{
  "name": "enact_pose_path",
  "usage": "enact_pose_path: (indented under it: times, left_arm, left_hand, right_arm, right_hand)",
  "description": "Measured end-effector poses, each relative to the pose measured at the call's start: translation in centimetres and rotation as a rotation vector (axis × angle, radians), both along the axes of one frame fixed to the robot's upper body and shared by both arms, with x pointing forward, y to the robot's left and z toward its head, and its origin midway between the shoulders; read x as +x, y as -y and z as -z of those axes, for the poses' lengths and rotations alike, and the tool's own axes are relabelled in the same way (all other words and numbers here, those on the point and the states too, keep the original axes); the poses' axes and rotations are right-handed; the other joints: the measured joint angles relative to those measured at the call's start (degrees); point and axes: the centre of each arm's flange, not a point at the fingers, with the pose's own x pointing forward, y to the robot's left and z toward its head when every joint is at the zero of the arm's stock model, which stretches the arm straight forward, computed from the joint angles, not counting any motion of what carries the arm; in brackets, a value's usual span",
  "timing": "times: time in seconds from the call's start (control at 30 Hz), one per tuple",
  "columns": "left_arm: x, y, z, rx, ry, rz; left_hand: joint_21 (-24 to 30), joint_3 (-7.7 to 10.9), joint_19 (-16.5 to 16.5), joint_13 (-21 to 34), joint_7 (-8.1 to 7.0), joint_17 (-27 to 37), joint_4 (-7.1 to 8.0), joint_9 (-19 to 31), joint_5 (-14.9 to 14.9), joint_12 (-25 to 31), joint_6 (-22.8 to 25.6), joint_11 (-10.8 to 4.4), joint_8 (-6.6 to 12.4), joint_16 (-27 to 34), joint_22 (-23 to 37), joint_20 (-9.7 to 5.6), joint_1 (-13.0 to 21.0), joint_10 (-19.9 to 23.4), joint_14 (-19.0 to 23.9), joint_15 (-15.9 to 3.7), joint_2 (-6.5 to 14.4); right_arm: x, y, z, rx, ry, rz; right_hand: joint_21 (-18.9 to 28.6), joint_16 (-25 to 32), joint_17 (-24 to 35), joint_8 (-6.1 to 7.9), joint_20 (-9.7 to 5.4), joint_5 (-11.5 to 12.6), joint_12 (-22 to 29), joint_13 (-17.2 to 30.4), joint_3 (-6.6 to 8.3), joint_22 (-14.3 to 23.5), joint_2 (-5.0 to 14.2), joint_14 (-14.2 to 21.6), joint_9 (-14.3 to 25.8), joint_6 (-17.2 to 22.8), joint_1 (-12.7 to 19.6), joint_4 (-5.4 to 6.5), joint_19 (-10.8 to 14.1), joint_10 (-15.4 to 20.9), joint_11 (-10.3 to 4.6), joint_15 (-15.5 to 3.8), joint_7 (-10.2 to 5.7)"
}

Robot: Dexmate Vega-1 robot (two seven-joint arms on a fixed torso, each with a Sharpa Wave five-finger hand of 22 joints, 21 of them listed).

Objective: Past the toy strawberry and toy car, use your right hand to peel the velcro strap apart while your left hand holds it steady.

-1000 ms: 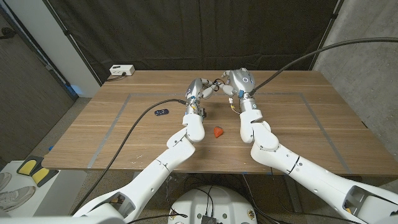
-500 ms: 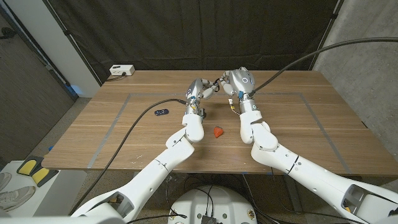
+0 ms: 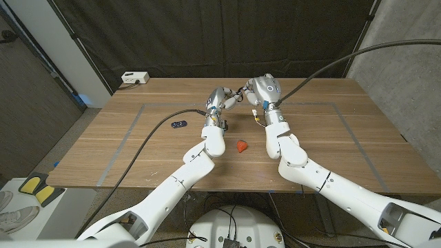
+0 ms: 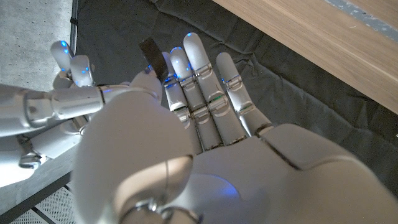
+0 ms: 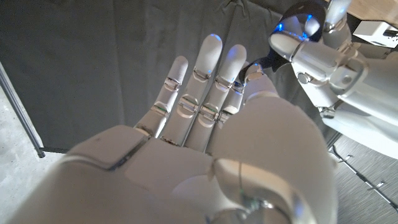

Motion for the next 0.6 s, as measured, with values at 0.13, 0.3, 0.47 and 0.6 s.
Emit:
enact_pose_path:
  times: [0.13, 0.3, 0.47, 0.6]
  left_arm:
    - [-0.09, -0.1, -0.14, 0.005, 0.002, 0.003]
    - [-0.37, -0.08, -0.46, 0.022, 0.007, 0.01]
    - [-0.41, -0.03, -0.61, 0.053, -0.003, -0.004]
    - [-0.32, -0.07, -0.63, 0.074, -0.022, -0.025]
  left_hand:
    - [0.22, 0.0, 0.0, 0.23, 0.04, 0.0, 0.0, 0.13, 0.0, 0.0, 0.15, -0.08, -0.1, -0.35, 0.0, 0.0, 0.02, 0.08, 0.16, -0.02, 0.0]
    - [0.65, 0.36, -0.31, 0.71, 0.07, 0.26, -0.36, -0.46, -0.08, -0.45, 0.13, -0.34, -0.64, -0.44, 0.0, 0.31, 1.09, -0.15, 0.14, -0.04, -0.11]
    - [1.07, 0.58, -0.16, 0.1, 0.07, 0.26, -0.59, -0.92, -0.44, -0.89, 0.12, -0.35, -0.66, -0.44, 0.0, 0.17, 1.79, -0.14, 0.05, -0.13, -0.07]
    - [1.49, 0.81, 0.35, 0.1, 0.12, 0.26, -0.82, -1.25, -0.86, -1.1, 0.18, -0.35, -0.76, -0.89, 0.01, 0.1, 2.31, -0.13, 0.05, -0.13, -0.29]
  right_arm:
    - [0.13, 0.04, 0.0, -0.005, 0.003, 0.005]
    - [0.1, 0.1, -0.02, -0.007, 0.037, 0.003]
    - [0.32, 0.19, 0.2, 0.002, 0.069, 0.006]
    - [0.3, 0.44, 0.49, 0.032, 0.135, 0.013]
  right_hand:
    - [2.34, 1.02, 3.06, 0.62, 0.06, 0.0, 1.12, 2.65, -0.96, 0.93, 0.46, -0.96, 1.89, -0.01, 0.47, 0.64, -0.44, -0.32, -0.32, 0.31, 0.0]
    - [4.49, 1.69, 5.72, 1.21, 0.15, -0.05, 1.94, 5.05, -1.42, 1.62, 0.97, -0.96, 2.25, -0.04, 0.99, 0.79, -0.52, -0.32, -0.32, 0.31, 0.02]
    - [5.54, 1.89, 6.57, 1.51, -0.15, -0.22, 1.94, 5.66, -1.65, 1.86, 1.08, -0.96, 2.67, -0.36, 1.63, 1.02, -0.83, 0.0, -0.63, 0.31, 0.32]
    - [6.12, 1.88, 7.03, 1.73, -0.15, -0.23, 2.16, 5.89, -1.8, 2.08, 1.17, -1.25, 2.67, -0.37, 1.69, 1.18, -0.83, 0.0, -0.63, 0.61, 0.33]
